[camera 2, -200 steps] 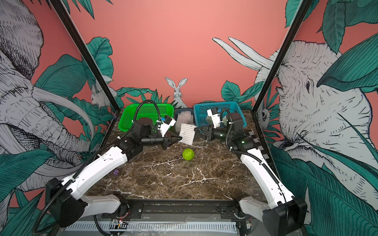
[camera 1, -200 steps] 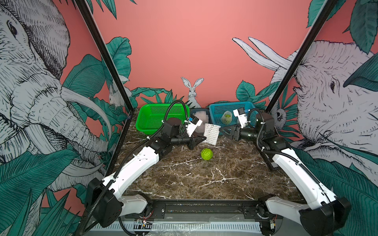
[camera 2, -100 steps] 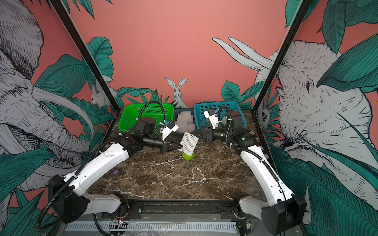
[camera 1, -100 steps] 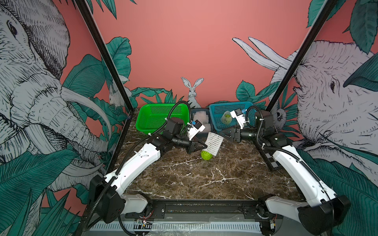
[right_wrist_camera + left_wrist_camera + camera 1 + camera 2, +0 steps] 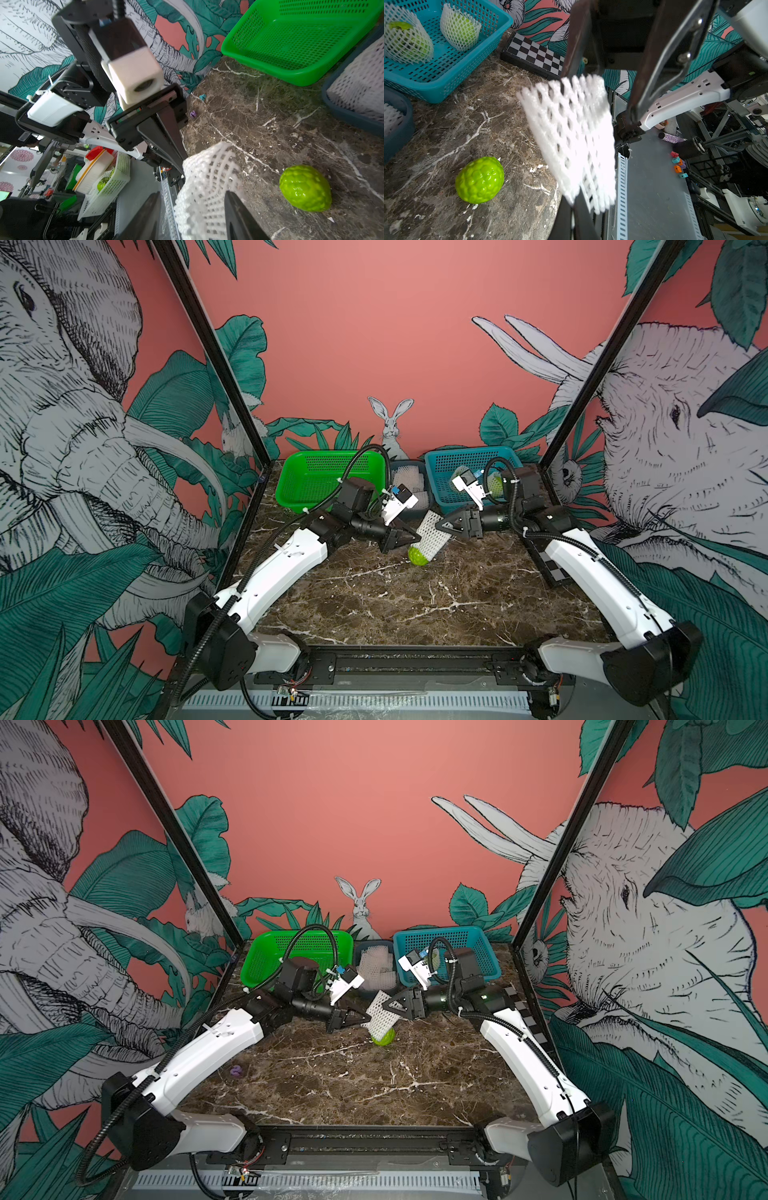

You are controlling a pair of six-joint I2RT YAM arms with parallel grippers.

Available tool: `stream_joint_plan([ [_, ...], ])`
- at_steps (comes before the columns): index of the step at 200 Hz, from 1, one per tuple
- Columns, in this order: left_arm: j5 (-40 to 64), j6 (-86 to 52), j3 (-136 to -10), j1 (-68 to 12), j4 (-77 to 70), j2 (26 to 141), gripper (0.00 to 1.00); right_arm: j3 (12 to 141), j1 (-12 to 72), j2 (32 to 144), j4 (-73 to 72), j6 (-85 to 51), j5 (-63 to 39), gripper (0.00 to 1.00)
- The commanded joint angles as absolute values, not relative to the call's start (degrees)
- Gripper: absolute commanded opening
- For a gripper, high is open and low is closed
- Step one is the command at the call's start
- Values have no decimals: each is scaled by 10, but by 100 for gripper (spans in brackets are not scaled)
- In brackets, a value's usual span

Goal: Sleeve custard apples in foam nets
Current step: Pick up the foam net from the storage box.

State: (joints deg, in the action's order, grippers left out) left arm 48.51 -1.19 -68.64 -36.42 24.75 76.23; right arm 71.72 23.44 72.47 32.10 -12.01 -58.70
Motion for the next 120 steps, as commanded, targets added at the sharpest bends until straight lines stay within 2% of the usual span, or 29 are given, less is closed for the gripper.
stream_joint_plan([
  [1, 480, 13, -705, -361, 262, 759, 0, 737, 246, 730, 369, -65, -592, 52],
  [20, 474, 18, -708, -361, 268, 759, 0, 739, 253, 732, 378, -56, -576, 46],
  [48, 458, 23, -718, -358, 281, 763, 0, 737, 256, 732, 372, -58, -549, 21],
  [54, 455, 22, -718, -356, 280, 763, 6, 737, 256, 731, 369, -58, -543, 18],
  [74, 431, 2, -714, -344, 269, 756, 34, 733, 256, 726, 361, -62, -521, 5],
  [91, 424, -36, -695, -318, 237, 741, 42, 724, 256, 718, 342, -75, -503, 0],
  [103, 421, -78, -672, -298, 193, 722, 54, 713, 255, 711, 321, -92, -480, 0],
  [120, 390, -125, -646, -284, 156, 697, 58, 694, 255, 699, 273, -129, -448, 0],
])
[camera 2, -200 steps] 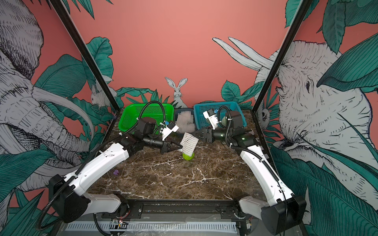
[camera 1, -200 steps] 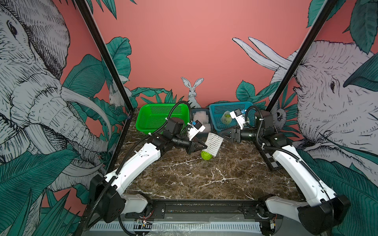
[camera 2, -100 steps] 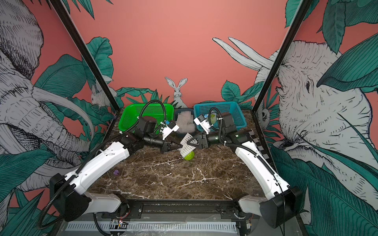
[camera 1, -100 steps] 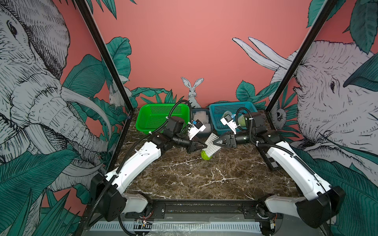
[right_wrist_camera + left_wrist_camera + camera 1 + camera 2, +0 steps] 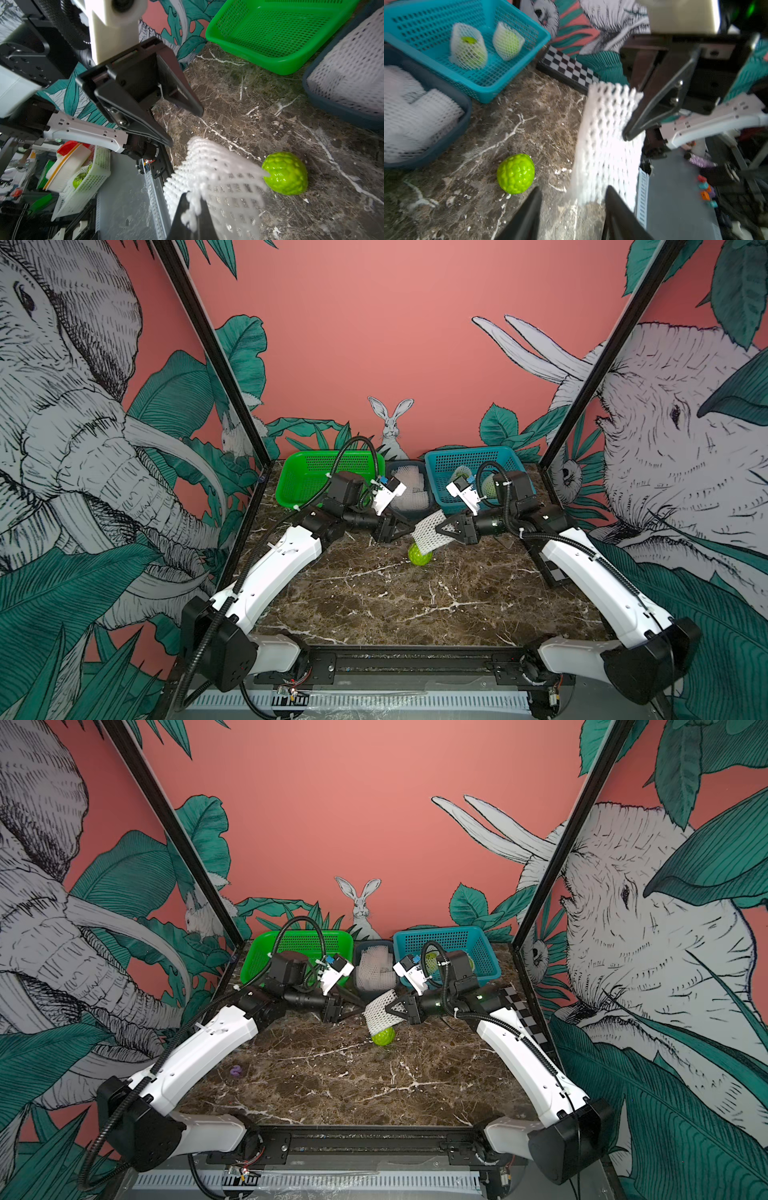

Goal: Sleeve custard apples in foam nets
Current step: Pick up the foam net from the storage box.

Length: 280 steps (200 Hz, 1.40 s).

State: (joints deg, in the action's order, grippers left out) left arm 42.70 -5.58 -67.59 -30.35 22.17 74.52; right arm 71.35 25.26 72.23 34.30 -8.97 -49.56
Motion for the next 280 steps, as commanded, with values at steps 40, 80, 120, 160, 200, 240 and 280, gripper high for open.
stream_joint_plan([
  [40, 402, -262, -594, -283, 78, 678, 61, 641, 280, 659, 139, -199, -361, 0],
  [80, 410, -370, -539, -289, -16, 674, 65, 596, 309, 628, 40, -228, -282, 0],
  [120, 412, -400, -528, -310, -59, 682, 69, 590, 323, 634, 7, -246, -277, 0],
  [160, 424, -418, -534, -317, -82, 702, 67, 591, 335, 649, 1, -246, -275, 0],
  [200, 427, -424, -545, -317, -89, 702, 54, 598, 343, 658, 17, -233, -275, 0],
  [240, 417, -425, -543, -317, -99, 696, 35, 598, 345, 664, 29, -223, -287, 0],
  [280, 428, -447, -537, -317, -134, 708, 24, 593, 346, 660, 27, -221, -286, 0],
])
